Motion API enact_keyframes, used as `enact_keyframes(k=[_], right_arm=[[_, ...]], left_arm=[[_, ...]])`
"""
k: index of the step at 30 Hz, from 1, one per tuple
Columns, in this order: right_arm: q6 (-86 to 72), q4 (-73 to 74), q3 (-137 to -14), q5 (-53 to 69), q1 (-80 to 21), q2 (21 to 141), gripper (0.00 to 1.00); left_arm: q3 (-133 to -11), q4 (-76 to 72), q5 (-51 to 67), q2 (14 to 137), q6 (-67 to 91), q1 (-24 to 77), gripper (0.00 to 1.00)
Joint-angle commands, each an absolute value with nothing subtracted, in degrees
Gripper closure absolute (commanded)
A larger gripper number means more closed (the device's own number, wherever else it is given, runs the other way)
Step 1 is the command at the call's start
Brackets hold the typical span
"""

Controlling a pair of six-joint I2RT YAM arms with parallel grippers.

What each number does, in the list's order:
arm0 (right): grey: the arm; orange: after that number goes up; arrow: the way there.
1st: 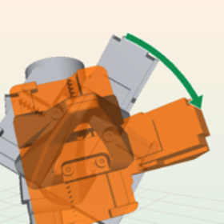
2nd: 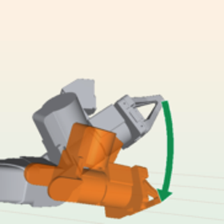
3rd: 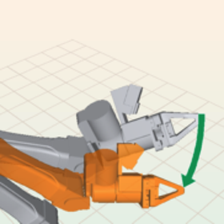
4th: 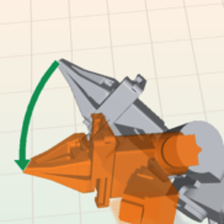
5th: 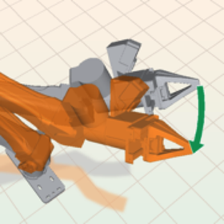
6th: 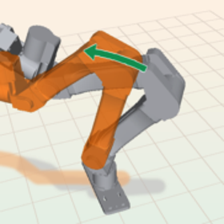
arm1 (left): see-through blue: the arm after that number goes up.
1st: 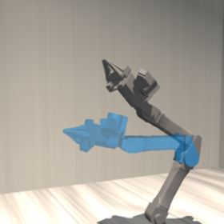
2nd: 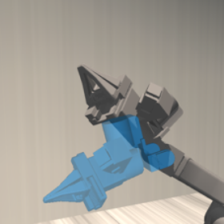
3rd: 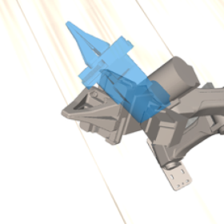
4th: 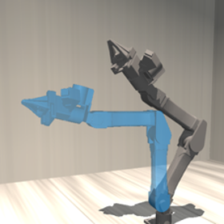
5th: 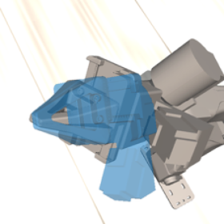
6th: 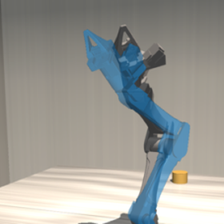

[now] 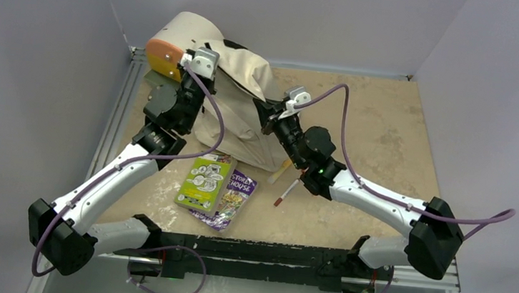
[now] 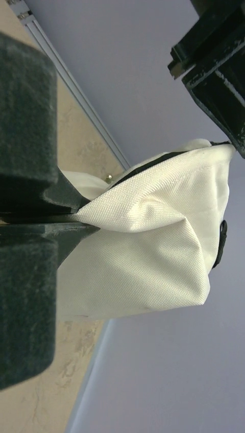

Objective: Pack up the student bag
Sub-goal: Unzip the student bag at the center of the board.

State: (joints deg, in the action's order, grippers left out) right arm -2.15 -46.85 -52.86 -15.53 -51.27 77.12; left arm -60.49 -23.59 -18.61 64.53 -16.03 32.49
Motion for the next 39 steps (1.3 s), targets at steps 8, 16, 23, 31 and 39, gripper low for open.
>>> enact_keyframes(k=[8, 16, 23, 31, 39], right_arm=[[-5.19, -46.07, -46.73, -18.40, -51.16, 70.01, 1.00], [-5.07, -45.45, -41.41, -14.56, -51.10, 66.97, 1.00], [2.37, -40.49, -43.82, -5.55, -51.15, 62.69, 0.52], [4.87, -27.80, -54.40, -0.23, -51.15, 58.47, 0.29], [5.32, -15.25, -72.23, 1.63, -51.86, 70.09, 0.28]], left_arm=[[-58.89, -22.87, -25.77, 63.44, -8.05, 16.87, 1.00], [-58.29, -22.10, -13.31, 61.48, -3.39, 12.13, 1.00], [-54.93, -24.31, 10.98, 55.61, 3.86, 12.13, 1.00], [-53.00, -26.22, 18.34, 54.08, 11.21, 12.21, 1.00], [-49.80, -28.22, 19.79, 52.06, 17.55, 12.22, 1.00]])
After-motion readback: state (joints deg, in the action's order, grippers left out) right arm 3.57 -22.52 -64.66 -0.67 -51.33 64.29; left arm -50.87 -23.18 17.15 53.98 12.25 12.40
